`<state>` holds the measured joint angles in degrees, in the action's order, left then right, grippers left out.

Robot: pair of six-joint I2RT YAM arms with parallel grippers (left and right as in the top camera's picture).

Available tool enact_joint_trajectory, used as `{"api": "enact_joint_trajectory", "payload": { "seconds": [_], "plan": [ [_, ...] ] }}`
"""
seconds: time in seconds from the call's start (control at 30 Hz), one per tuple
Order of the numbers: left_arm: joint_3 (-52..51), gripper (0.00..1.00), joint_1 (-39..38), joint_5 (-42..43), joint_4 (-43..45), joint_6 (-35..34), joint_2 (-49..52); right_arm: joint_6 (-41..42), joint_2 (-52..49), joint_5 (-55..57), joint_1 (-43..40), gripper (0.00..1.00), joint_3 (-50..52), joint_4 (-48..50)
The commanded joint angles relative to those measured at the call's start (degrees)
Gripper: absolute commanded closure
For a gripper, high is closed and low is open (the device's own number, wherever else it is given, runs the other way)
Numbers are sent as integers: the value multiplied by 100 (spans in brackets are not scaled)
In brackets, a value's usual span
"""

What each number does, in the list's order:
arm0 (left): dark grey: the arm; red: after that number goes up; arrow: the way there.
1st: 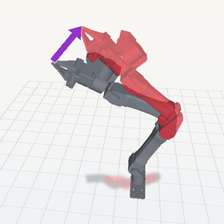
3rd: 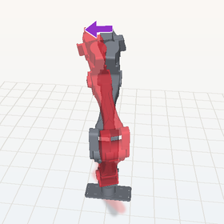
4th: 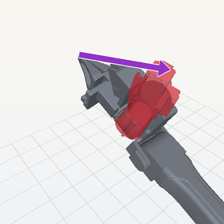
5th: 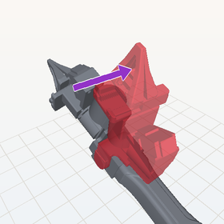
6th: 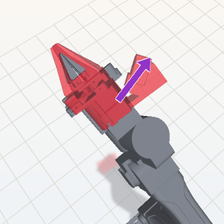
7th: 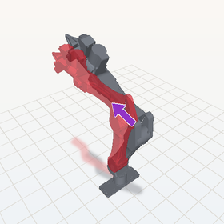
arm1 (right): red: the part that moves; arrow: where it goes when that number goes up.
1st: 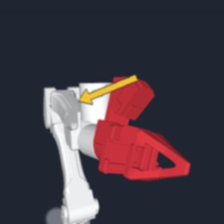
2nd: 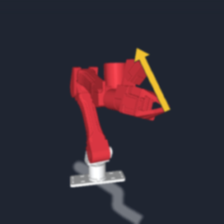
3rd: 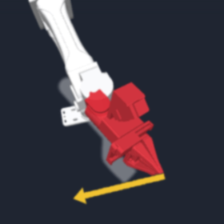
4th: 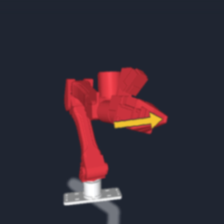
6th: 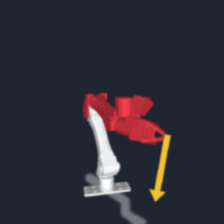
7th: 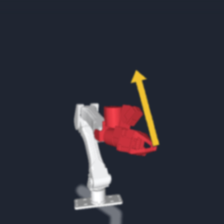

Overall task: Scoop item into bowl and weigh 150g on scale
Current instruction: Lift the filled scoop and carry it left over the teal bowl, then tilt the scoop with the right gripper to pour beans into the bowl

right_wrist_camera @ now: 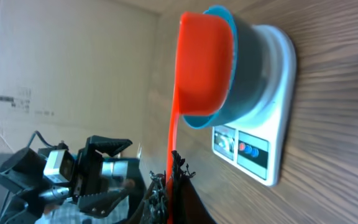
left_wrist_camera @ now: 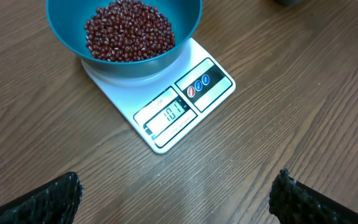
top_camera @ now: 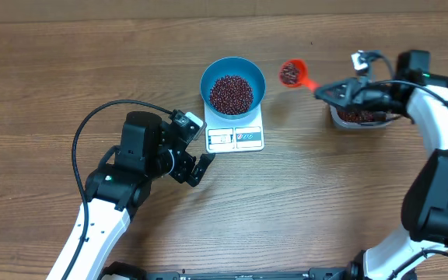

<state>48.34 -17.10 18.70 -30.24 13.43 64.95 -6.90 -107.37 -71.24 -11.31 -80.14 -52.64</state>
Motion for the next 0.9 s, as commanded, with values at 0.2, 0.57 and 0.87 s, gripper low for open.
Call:
{"api": "enact_joint_trajectory", "payload": {
  "seconds": [0.2, 0.57, 0.87],
  "plan": [
    [-22, 0, 31, 39, 7, -79, 31, 1366, -11, 935, 1062, 96, -476, 457],
    [-22, 0, 31, 39, 7, -79, 31, 1464, -11, 2684, 2214, 96, -1259, 400],
    [-24, 1, 31, 39, 7, -79, 31, 1480, -11, 4776, 2933, 96, -2000, -201]
  ]
}}
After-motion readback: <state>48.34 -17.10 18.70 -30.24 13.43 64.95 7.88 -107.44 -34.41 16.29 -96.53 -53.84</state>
